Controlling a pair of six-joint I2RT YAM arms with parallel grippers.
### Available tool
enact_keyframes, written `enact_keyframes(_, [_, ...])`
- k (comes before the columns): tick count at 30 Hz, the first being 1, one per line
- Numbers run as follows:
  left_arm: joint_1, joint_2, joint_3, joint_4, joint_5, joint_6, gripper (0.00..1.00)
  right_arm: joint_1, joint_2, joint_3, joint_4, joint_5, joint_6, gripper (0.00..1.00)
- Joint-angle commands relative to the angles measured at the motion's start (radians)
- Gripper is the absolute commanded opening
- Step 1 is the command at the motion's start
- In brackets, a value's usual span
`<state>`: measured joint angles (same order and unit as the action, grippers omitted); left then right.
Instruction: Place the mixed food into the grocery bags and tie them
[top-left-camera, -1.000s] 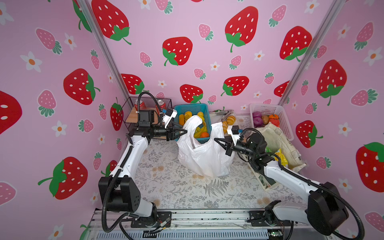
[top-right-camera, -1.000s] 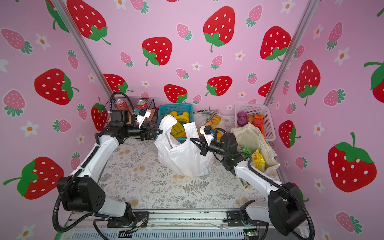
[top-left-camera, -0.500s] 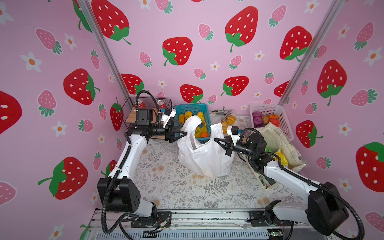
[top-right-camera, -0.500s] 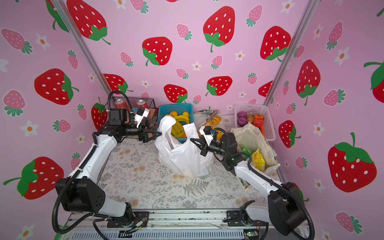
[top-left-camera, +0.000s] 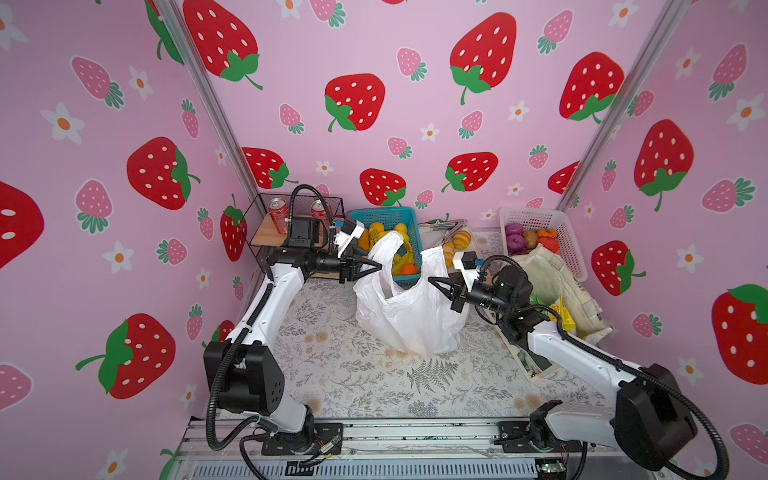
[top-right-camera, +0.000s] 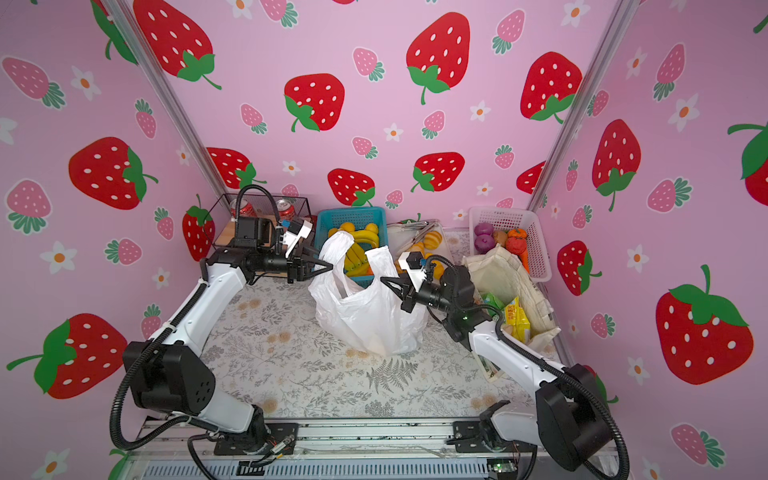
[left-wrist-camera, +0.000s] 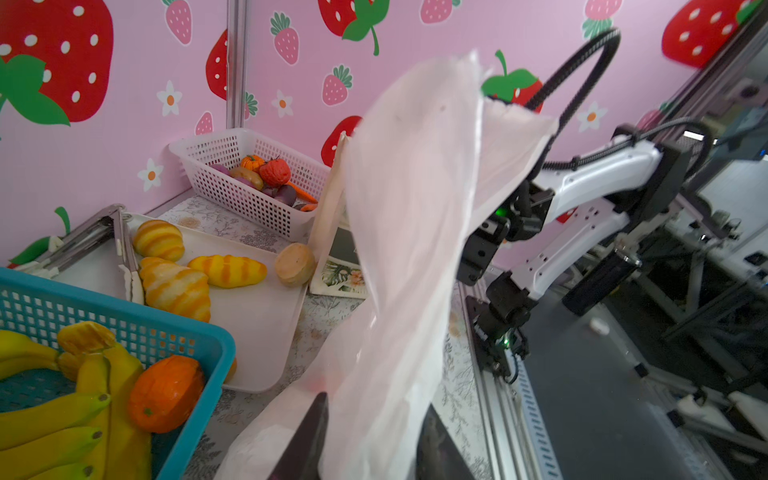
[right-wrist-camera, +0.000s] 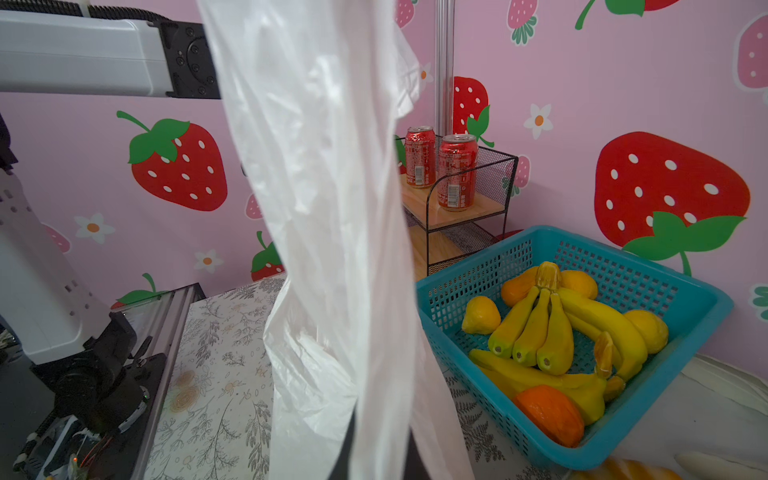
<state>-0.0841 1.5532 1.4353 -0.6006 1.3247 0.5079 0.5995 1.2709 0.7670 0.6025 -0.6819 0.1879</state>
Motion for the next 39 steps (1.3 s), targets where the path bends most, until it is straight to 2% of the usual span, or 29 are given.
enact_keyframes(1, [-0.001,-0.029,0.036,-0.053,0.001,0.068,0.18,-0.009,0.008,0.054,-0.015,-0.011,0.038,0.0])
enact_keyframes(3, [-0.009,-0.046,0.043,-0.089,-0.033,0.101,0.08,-0.012,0.02,0.081,-0.053,-0.005,0.07,0.0])
enact_keyframes(6, [-0.022,-0.076,0.058,-0.184,-0.076,0.199,0.0,-0.014,0.037,0.128,-0.142,0.014,0.099,0.0])
enact_keyframes(10, [-0.079,-0.131,0.043,-0.255,-0.162,0.32,0.0,-0.013,0.073,0.185,-0.247,0.025,0.115,0.0])
enact_keyframes(16, [-0.213,-0.105,0.136,-0.431,-0.408,0.449,0.0,-0.014,0.122,0.244,-0.341,-0.012,0.052,0.0])
enact_keyframes(19, [-0.267,-0.059,0.214,-0.5,-0.537,0.477,0.0,-0.014,0.126,0.24,-0.351,-0.066,-0.02,0.0])
enact_keyframes(25, [-0.344,0.04,0.35,-0.559,-0.691,0.499,0.0,-0.014,0.086,0.186,-0.325,-0.141,-0.151,0.0])
enact_keyframes(32, [-0.382,0.132,0.471,-0.604,-0.719,0.501,0.0,-0.014,0.089,0.158,-0.259,-0.217,-0.166,0.06])
enact_keyframes(39, [-0.387,0.174,0.526,-0.634,-0.726,0.491,0.0,-0.014,0.062,0.114,-0.176,-0.229,-0.158,0.19])
